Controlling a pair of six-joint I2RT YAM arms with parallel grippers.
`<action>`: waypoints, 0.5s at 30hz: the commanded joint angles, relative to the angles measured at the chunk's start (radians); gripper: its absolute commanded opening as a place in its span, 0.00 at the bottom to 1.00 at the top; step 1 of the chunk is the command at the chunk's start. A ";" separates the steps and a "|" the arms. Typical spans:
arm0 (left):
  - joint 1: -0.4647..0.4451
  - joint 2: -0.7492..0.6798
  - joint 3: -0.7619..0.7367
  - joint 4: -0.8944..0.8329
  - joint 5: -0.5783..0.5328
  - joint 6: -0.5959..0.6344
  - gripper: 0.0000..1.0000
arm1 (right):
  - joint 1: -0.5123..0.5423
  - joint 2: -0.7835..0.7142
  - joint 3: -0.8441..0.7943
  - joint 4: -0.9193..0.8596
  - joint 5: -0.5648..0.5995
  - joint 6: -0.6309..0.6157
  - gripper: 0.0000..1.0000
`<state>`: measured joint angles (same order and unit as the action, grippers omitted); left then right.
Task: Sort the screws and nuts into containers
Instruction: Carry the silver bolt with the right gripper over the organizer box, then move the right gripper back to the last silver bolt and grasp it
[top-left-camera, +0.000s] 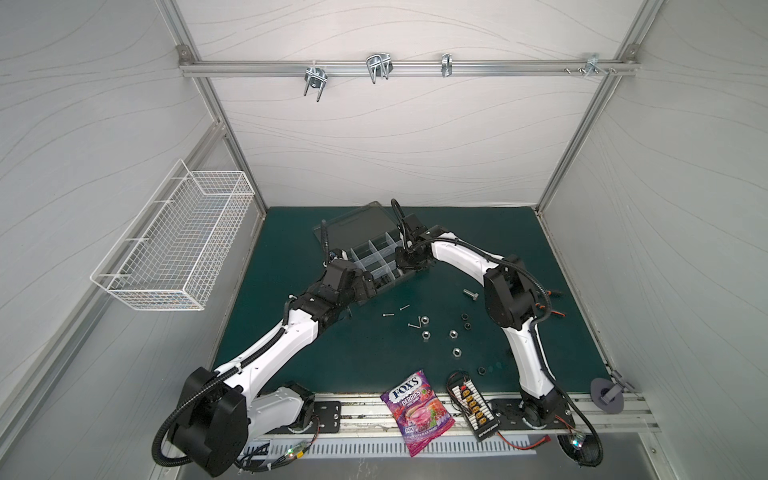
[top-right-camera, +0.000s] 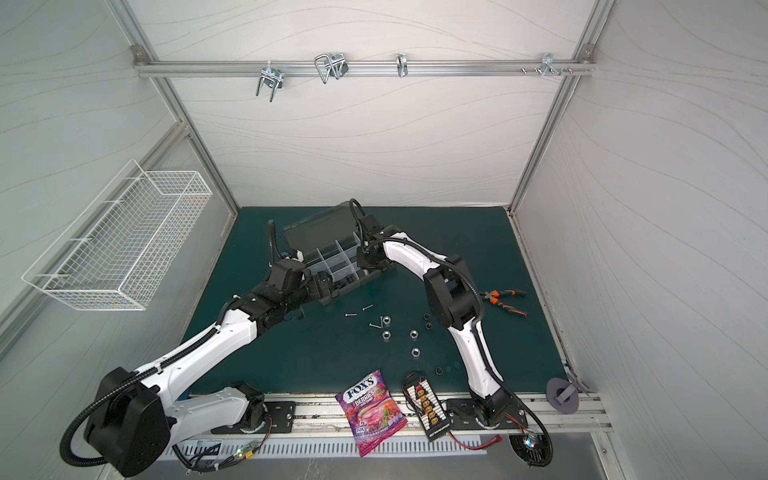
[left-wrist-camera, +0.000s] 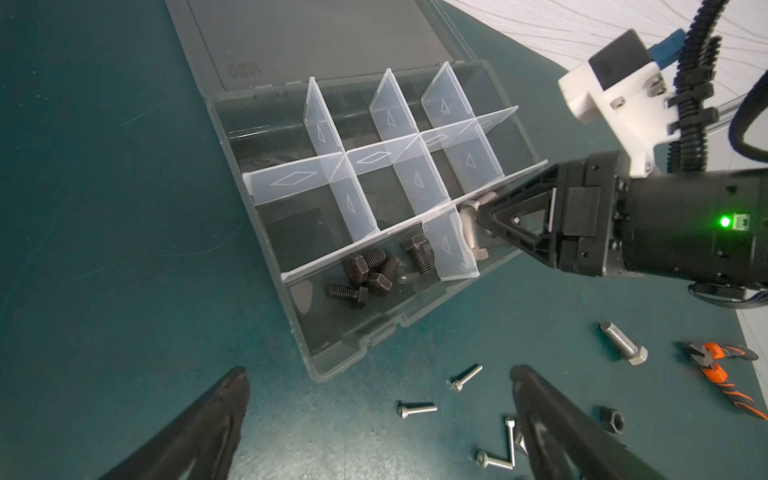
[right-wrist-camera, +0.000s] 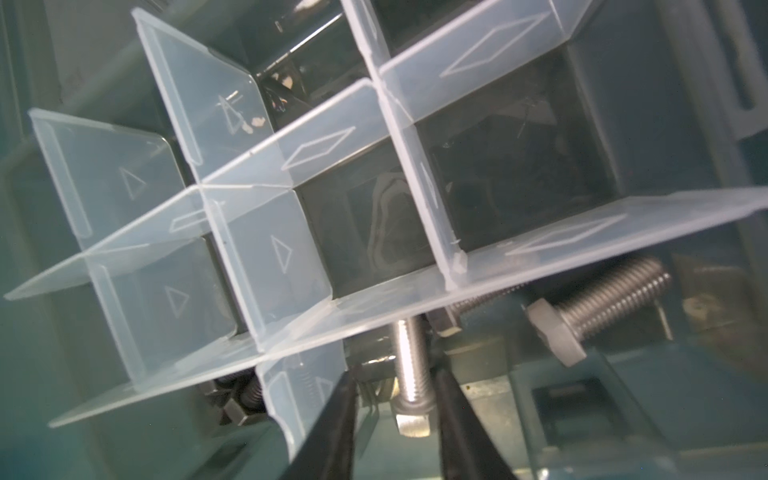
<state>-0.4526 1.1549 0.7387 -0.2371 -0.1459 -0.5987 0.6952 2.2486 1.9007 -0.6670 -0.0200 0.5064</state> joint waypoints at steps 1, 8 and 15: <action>0.000 0.003 0.042 0.010 -0.013 -0.008 0.99 | 0.010 -0.050 -0.001 -0.021 0.002 -0.008 0.44; -0.001 -0.003 0.045 0.004 -0.020 -0.006 0.99 | -0.012 -0.200 -0.118 -0.062 0.104 -0.056 0.46; -0.001 -0.012 0.047 0.003 -0.027 0.000 0.99 | -0.148 -0.441 -0.449 -0.040 0.134 -0.069 0.48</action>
<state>-0.4526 1.1545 0.7387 -0.2375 -0.1509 -0.5980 0.6060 1.8668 1.5349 -0.6800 0.0700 0.4530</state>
